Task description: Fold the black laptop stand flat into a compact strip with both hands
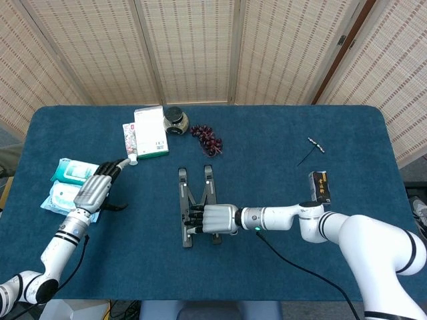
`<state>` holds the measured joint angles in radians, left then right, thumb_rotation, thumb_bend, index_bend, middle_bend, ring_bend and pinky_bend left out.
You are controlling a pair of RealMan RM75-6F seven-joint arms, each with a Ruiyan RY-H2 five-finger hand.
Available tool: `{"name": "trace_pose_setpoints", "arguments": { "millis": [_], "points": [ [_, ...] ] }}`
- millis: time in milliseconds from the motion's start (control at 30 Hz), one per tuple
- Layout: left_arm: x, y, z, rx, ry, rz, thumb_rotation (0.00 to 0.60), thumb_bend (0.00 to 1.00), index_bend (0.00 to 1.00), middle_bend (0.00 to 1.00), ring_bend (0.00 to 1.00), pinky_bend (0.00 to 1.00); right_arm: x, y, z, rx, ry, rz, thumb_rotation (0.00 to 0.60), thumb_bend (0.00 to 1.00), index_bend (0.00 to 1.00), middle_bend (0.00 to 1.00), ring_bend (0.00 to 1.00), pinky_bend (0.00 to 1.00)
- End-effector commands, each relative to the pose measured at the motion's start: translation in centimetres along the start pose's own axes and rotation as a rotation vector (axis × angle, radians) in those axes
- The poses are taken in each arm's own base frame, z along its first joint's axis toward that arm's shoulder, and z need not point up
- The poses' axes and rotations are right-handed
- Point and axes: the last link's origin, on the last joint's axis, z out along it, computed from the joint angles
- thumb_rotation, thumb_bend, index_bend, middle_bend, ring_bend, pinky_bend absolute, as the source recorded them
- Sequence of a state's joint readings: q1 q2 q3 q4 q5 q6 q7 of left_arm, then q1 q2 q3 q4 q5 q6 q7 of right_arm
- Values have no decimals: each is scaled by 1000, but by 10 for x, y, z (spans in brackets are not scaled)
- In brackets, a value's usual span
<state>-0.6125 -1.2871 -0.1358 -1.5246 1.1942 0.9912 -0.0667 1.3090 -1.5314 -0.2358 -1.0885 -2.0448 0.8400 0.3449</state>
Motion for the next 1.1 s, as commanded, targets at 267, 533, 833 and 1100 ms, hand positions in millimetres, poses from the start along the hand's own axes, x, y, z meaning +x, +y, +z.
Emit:
{"name": "trace_pose_setpoints", "arguments": {
  "millis": [267,533,833,1100],
  "points": [
    [-1,-8,0,17,9,-26,600,146,27,50,65,0,-2,2,26,52,-1,-5,600,0,0,0,0,0],
    [0,-15,-1,30,11,-31,600,146,25,46,63,0,-2,7,41,57,-15,4,600,0,0,0,0,0],
    [3,-18,-4,38,19,-33,600,146,25,44,63,0,7,10,52,70,-36,10,600,0,0,0,0,0],
    [4,-19,-7,40,26,-39,600,146,25,41,61,0,13,11,62,70,-66,13,600,0,0,0,0,0]
  ]
}}
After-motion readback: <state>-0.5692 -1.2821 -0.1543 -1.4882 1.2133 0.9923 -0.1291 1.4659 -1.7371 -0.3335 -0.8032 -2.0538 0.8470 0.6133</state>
